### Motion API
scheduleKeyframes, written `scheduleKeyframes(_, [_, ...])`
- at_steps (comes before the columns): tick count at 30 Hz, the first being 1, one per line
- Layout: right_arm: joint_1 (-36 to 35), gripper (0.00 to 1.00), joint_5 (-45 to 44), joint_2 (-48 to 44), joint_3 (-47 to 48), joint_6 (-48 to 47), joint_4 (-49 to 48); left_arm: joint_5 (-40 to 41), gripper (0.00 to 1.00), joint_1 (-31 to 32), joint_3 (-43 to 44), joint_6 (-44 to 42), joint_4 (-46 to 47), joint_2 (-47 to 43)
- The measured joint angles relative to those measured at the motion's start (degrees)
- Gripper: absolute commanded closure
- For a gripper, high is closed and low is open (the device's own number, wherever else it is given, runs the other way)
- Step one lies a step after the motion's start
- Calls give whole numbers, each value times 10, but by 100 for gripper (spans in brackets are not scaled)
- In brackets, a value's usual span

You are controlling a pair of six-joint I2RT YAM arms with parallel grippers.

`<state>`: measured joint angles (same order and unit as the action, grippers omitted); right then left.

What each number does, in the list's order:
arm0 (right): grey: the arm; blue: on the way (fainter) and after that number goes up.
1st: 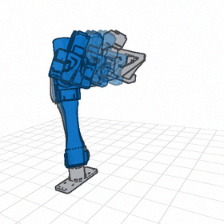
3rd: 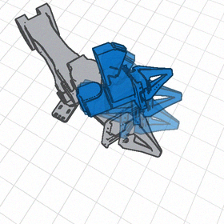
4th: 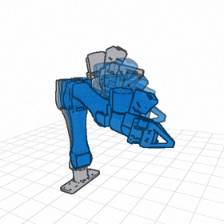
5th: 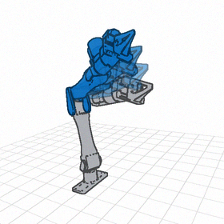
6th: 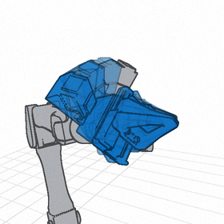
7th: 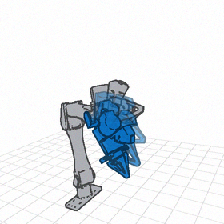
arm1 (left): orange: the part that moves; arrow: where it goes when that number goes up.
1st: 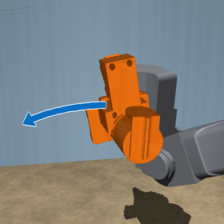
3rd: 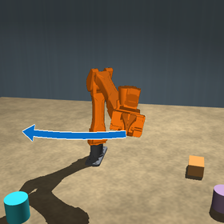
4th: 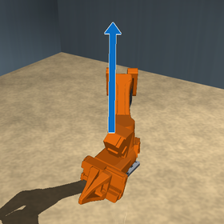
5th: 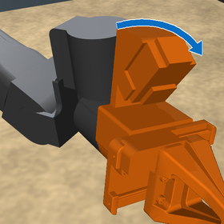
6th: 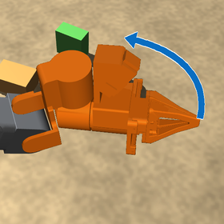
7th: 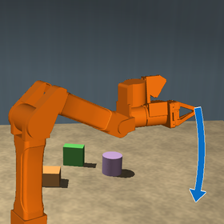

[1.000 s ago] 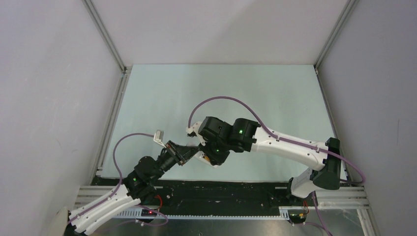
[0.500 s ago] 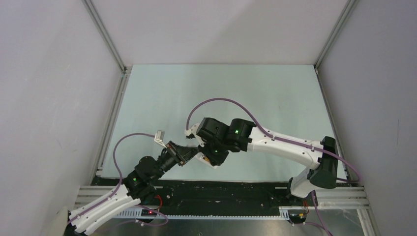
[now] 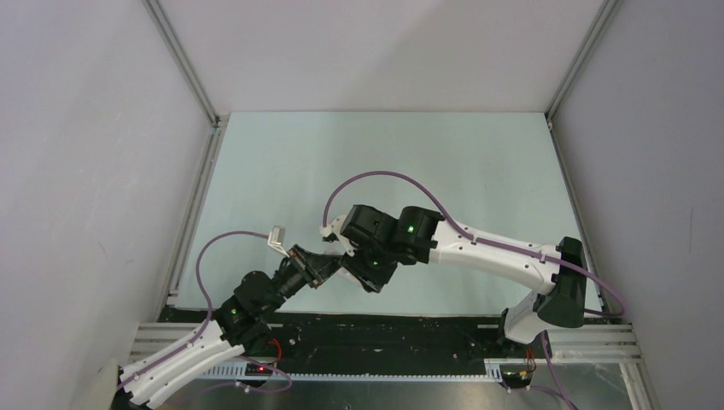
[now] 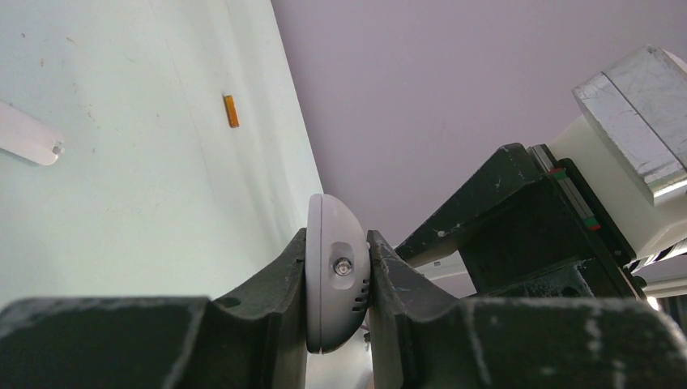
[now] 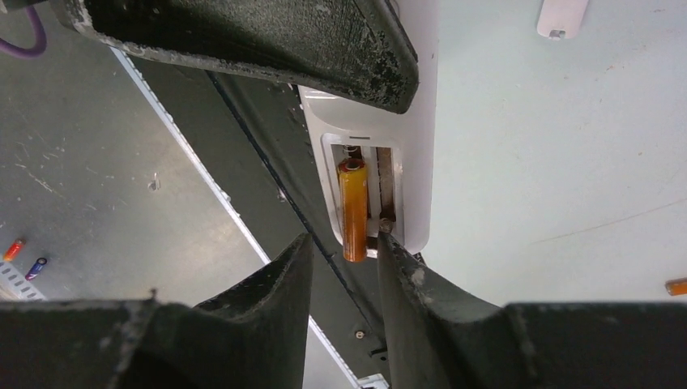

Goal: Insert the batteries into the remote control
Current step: Load the battery into the remote control.

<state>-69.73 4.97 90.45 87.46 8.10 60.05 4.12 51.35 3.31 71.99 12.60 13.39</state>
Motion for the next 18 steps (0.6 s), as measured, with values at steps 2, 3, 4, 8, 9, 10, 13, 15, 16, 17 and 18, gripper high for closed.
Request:
scheduleKeyframes(2, [0,60,0,0,0,0,0,0,100,0,0,0,-1,0])
scheduleKeyframes(3, [0,60,-1,0,0,0,0,0,100,0,0,0,-1,0])
scheduleKeyframes(4, [0,60,-2,0,0,0,-1,0,100,0,0,0,-2,0])
scheduleKeyframes(8, [0,59,-5,0,0,0,-2,0,100,0,0,0,-2,0])
scheduleKeyframes(9, [0,59,-7,0,0,0,-4,0,100,-1,0,0,-2,0])
scheduleKeyframes(10, [0,59,-9,0,0,0,-5,0,100,-1,0,0,-2,0])
scheduleKeyframes(13, [0,58,-13,0,0,0,-10,0,100,-1,0,0,-3,0])
scheduleKeyframes(15, [0,58,-15,0,0,0,-16,0,100,-1,0,1,-3,0])
scheduleKeyframes(16, [0,58,-16,0,0,0,-17,0,100,-1,0,1,-3,0])
scheduleKeyframes(17, [0,57,-16,0,0,0,-20,0,100,-1,0,1,-3,-1])
scheduleKeyframes(18, [0,56,-16,0,0,0,-23,1,100,-1,0,2,-3,-1])
